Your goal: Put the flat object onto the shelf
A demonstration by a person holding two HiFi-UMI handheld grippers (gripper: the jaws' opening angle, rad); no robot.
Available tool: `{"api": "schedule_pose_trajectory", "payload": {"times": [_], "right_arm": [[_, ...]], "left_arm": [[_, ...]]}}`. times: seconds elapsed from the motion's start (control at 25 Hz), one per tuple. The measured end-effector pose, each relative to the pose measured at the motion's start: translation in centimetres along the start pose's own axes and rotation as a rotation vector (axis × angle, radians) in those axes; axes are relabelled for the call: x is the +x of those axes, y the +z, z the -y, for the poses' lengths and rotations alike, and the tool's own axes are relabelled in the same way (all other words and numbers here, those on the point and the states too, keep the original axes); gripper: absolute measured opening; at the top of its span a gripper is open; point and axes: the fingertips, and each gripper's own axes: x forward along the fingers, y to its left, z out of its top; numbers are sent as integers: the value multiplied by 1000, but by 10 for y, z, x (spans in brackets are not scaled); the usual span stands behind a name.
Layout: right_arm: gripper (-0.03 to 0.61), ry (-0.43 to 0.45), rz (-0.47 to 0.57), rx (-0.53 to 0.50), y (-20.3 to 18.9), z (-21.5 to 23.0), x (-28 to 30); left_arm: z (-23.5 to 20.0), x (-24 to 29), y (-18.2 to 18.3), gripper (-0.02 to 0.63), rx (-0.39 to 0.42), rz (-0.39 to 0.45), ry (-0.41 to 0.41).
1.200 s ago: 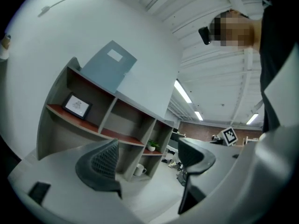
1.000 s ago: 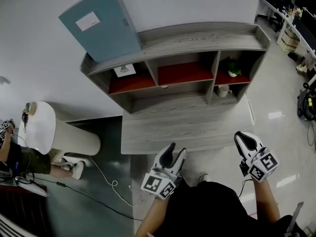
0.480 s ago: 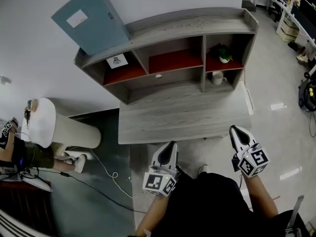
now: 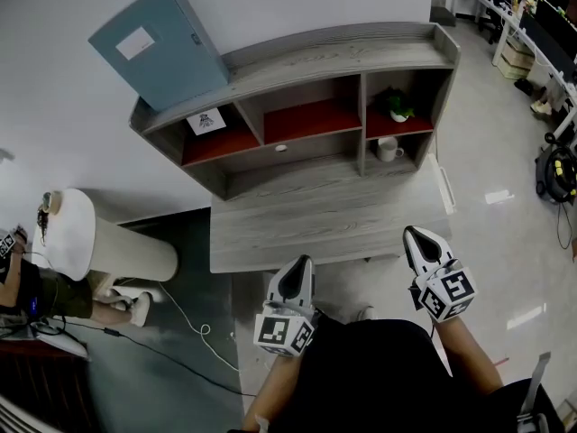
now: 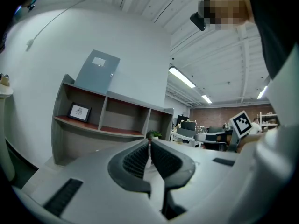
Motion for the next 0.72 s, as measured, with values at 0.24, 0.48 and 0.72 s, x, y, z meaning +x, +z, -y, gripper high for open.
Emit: {"api": "schedule_pose_trajectory", "payload": {"times": [0.24,0.48,0.72], "right_arm": [[0,-25,-4,-27,7,-4,13],[0,-25,-8,-41,8,-10,21],[0,-24,-12,-55,7,-11,20]], "left_arm": [[-15,8,10,21,7,8,28],[-23,7,12,21,11,7,58],[-20,0,9,21,5,11,81]]}}
